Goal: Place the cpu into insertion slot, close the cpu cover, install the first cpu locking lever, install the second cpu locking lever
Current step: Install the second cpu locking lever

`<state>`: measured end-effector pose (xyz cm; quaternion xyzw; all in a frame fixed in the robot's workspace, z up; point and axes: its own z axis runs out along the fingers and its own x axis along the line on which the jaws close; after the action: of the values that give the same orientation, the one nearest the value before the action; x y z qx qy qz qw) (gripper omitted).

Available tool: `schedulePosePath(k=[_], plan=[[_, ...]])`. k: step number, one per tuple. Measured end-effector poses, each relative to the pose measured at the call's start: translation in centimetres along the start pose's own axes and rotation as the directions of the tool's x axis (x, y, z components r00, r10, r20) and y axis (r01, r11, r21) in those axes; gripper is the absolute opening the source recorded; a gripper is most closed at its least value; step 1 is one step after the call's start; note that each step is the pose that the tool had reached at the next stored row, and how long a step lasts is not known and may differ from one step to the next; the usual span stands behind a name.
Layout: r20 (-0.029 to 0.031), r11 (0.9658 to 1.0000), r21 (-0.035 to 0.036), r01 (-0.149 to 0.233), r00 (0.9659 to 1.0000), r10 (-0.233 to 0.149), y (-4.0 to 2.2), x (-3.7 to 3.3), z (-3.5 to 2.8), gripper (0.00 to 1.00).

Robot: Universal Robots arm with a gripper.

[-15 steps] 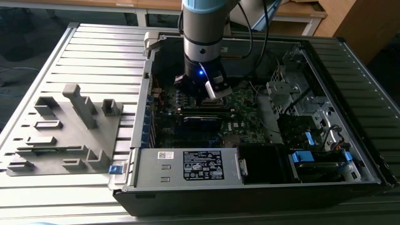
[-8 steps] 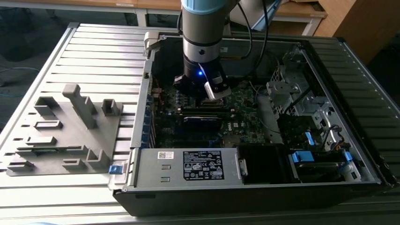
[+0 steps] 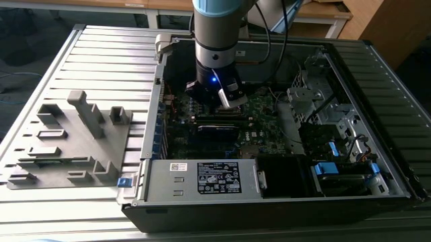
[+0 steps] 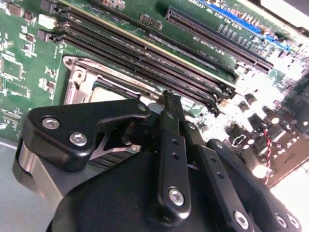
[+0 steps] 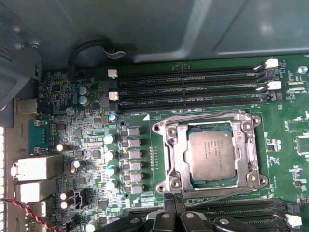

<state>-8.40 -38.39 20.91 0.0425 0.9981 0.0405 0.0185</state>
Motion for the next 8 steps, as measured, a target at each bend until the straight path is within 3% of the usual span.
schedulePosePath(k=[5, 8], plan=[[-0.0012, 0.9999, -0.0142, 0.0, 1.0, 0.0, -0.07, 0.15, 0.1, 0.11], [-0.0014, 0.9999, -0.0159, -0.001, 1.0, 0.001, -0.07, 0.15, 0.1, 0.11]])
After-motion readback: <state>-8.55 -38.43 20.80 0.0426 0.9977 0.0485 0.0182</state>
